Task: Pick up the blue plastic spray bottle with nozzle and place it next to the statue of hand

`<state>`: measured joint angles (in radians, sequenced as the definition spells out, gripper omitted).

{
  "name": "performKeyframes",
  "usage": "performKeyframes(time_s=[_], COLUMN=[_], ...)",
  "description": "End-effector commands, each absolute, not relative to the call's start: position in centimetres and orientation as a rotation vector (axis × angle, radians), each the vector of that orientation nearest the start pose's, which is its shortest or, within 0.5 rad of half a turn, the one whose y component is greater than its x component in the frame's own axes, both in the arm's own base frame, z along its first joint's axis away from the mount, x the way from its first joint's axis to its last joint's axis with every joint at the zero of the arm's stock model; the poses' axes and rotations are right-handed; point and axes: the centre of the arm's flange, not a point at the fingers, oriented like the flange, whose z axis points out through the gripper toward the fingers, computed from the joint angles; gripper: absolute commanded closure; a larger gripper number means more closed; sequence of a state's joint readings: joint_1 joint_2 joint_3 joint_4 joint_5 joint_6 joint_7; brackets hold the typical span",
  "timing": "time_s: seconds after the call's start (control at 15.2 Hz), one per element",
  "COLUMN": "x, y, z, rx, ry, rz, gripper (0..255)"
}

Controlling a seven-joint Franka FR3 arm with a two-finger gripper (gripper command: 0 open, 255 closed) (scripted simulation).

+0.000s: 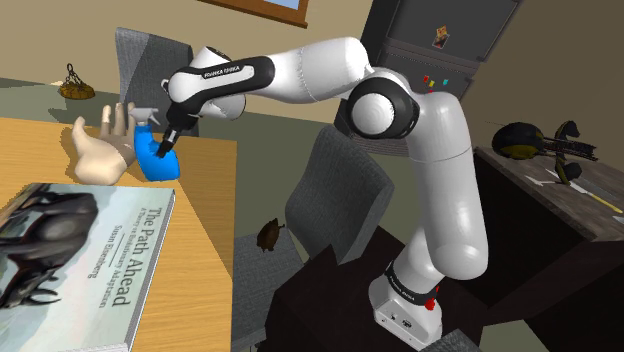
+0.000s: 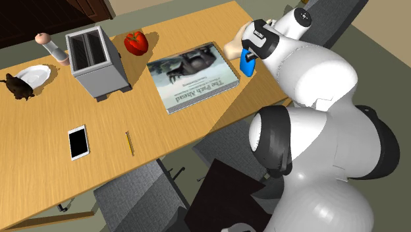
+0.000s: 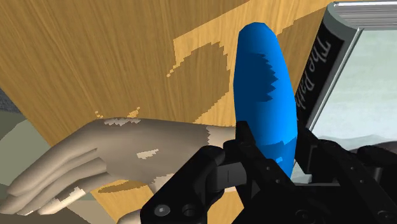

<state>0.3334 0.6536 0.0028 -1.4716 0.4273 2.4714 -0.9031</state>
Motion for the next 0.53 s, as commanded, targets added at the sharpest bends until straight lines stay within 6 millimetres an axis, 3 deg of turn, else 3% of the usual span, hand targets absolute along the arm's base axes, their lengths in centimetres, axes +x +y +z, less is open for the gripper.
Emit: performKeyframes(time_s=[0.0, 0.13, 0.46], x=[70.50, 70.50, 70.50], y=[24.44, 24.44, 24.44], z=[32.10, 31.15, 31.15], rx=[-2.551, -2.551, -2.551], ry=[-1.308, -1.308, -1.308], rz=[-0.608, -0.608, -0.608], gripper=[255, 255, 255])
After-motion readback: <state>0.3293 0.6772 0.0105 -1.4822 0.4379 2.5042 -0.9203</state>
